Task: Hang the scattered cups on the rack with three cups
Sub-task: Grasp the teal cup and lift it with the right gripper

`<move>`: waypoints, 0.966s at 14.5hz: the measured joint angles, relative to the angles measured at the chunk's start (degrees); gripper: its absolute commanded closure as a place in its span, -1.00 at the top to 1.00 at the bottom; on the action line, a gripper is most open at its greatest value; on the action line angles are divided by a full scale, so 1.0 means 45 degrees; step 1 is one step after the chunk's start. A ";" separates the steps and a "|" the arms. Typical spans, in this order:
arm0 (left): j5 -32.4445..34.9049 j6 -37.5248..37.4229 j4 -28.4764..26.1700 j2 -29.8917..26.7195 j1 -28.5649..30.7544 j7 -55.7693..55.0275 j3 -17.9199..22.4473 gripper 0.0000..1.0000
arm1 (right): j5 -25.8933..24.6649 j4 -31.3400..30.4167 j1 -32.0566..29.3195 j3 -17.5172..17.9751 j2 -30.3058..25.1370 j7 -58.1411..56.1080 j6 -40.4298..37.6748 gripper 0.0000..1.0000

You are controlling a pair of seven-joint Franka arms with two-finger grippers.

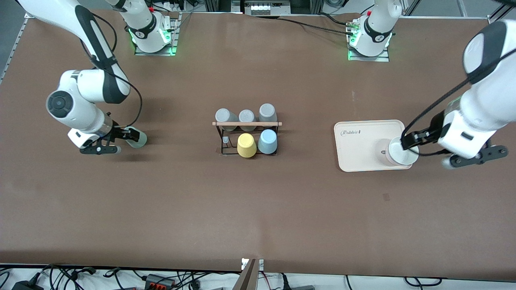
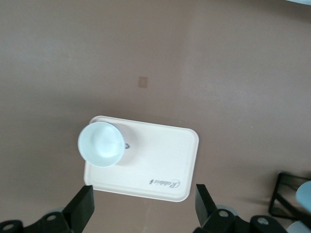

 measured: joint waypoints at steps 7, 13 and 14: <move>0.0000 -0.0122 -0.2647 -0.3062 -0.0319 0.2512 0.1220 0.98 | 0.0000 -0.0225 0.0053 -0.0003 0.0115 0.0154 0.0029 1.00; 0.0000 -0.0122 -0.3369 -0.3951 -0.0244 0.3214 0.1307 1.00 | 0.0000 -0.0230 0.0038 -0.0011 0.0355 0.0178 0.0029 -0.23; 0.0000 -0.0122 -0.3378 -0.3974 -0.0196 0.3300 0.1313 1.00 | 0.0000 -0.0230 0.0037 -0.0012 0.0355 0.0178 0.0009 -0.43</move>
